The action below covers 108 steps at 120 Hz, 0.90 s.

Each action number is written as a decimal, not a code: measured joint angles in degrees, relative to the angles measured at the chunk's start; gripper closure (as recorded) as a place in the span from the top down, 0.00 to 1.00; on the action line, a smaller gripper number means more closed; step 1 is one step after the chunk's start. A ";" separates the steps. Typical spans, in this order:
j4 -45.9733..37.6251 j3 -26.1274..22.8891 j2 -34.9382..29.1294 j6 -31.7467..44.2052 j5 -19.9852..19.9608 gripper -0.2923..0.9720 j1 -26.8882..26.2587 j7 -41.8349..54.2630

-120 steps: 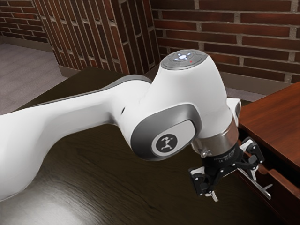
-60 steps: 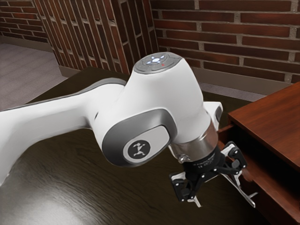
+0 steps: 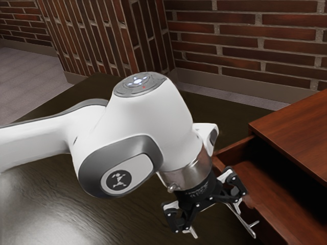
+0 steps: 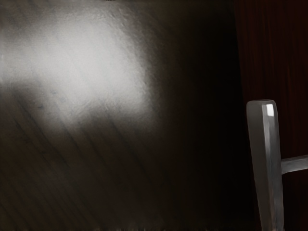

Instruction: Pull the drawer handle with one arm to open the drawer

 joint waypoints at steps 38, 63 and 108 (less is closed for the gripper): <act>-5.16 0.00 -4.77 1.69 -0.03 0.77 -0.09 -0.18; -9.45 0.01 -9.74 3.07 -0.46 0.77 -0.07 -0.29; 17.11 -4.70 -11.30 -14.65 1.82 0.77 0.13 -0.15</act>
